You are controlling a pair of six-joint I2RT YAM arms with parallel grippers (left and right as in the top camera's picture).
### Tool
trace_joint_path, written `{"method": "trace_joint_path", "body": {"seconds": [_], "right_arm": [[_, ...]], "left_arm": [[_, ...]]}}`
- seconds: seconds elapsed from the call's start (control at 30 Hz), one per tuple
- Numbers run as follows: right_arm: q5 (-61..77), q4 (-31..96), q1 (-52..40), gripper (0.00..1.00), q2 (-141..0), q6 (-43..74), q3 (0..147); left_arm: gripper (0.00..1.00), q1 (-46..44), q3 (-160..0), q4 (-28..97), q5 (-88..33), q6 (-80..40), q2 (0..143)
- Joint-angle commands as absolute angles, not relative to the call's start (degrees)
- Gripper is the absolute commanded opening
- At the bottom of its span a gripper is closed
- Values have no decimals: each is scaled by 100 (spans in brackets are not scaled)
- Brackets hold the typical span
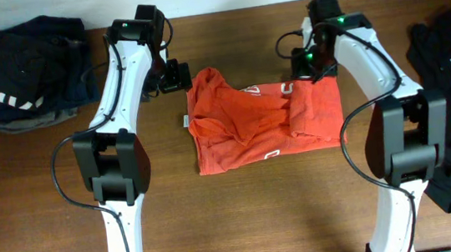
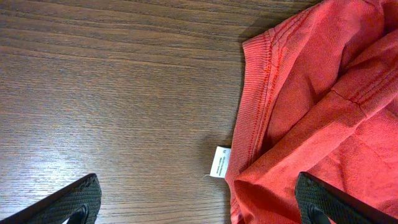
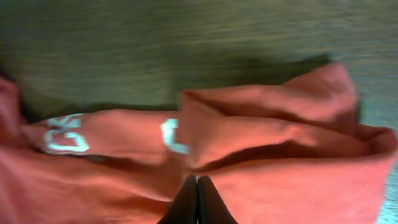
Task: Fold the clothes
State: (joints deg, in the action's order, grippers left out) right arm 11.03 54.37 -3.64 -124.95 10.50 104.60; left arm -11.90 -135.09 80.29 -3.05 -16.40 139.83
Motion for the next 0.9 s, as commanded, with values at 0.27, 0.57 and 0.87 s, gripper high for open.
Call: {"method": "trace_joint_path", "body": {"seconds": [0.27, 0.57, 0.87], "right_arm": [[1758, 4904, -287, 4, -12988, 880, 10114], [1758, 5229, -281, 4, -12536, 878, 10138], [1737, 6473, -287, 9, -11389, 878, 10136]], "left_arm": [[99, -1201, -13480, 7994, -364, -1553, 13891], [99, -1201, -13480, 7994, -364, -1553, 13891], [99, -1201, -13480, 7968, -364, -1553, 13891]]}}
